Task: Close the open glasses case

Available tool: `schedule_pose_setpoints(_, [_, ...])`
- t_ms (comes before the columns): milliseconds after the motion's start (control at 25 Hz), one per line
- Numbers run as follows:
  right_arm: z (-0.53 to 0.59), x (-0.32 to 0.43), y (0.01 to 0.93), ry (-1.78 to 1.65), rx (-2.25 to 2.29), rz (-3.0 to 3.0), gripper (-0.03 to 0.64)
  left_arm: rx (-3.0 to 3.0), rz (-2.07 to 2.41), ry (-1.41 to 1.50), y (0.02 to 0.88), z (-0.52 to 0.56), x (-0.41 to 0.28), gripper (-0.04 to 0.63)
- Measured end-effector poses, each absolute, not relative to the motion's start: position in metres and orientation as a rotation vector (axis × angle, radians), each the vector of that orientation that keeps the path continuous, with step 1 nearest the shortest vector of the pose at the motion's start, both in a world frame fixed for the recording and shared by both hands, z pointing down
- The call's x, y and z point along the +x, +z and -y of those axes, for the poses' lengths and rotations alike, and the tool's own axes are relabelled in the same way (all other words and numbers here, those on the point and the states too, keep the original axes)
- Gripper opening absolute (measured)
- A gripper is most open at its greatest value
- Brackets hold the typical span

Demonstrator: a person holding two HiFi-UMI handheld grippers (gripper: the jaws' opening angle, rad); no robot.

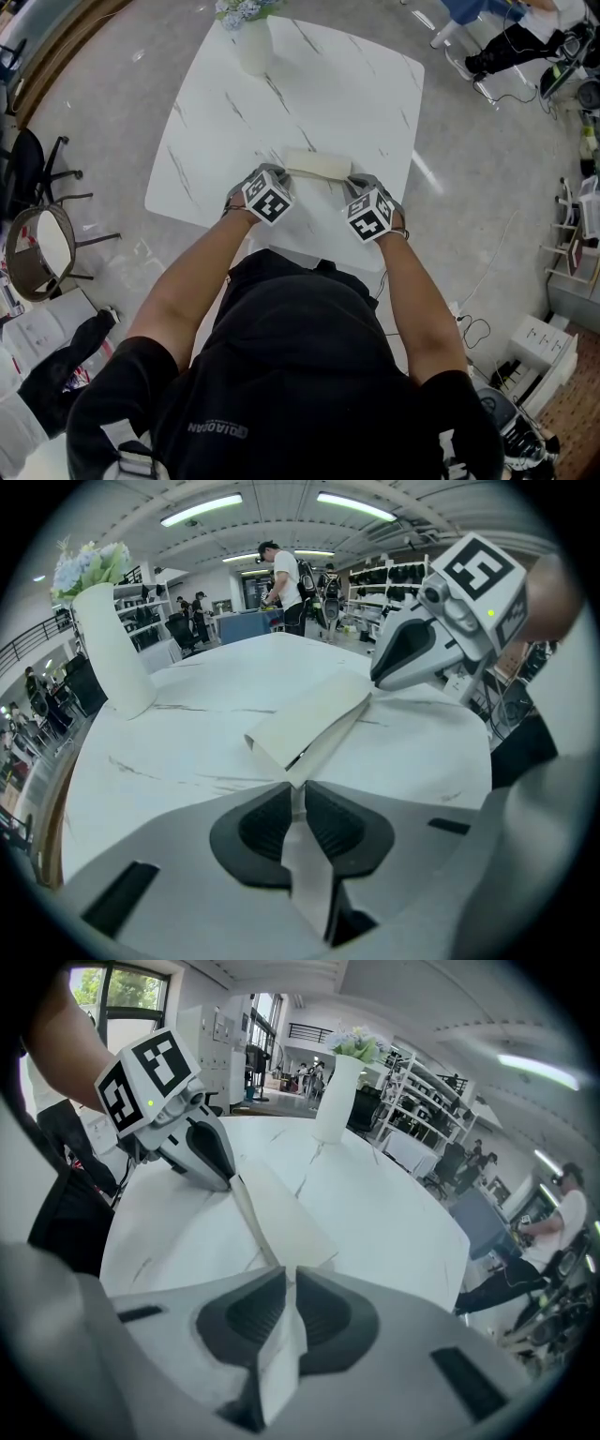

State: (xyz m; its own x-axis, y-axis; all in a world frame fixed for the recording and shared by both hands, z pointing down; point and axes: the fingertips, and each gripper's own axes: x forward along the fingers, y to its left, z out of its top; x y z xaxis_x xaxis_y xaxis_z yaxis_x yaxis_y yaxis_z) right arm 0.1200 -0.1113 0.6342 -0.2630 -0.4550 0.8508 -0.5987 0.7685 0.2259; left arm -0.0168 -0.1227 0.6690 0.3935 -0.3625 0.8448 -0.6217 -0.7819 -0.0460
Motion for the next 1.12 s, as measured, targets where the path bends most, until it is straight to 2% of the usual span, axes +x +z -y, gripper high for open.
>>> schedule_pose_setpoints(1120, [0.109, 0.123, 0.633, 0.168, 0.753, 1.877, 0.032, 2.403, 0.840, 1.384, 0.661, 0.123, -0.018, 0.037])
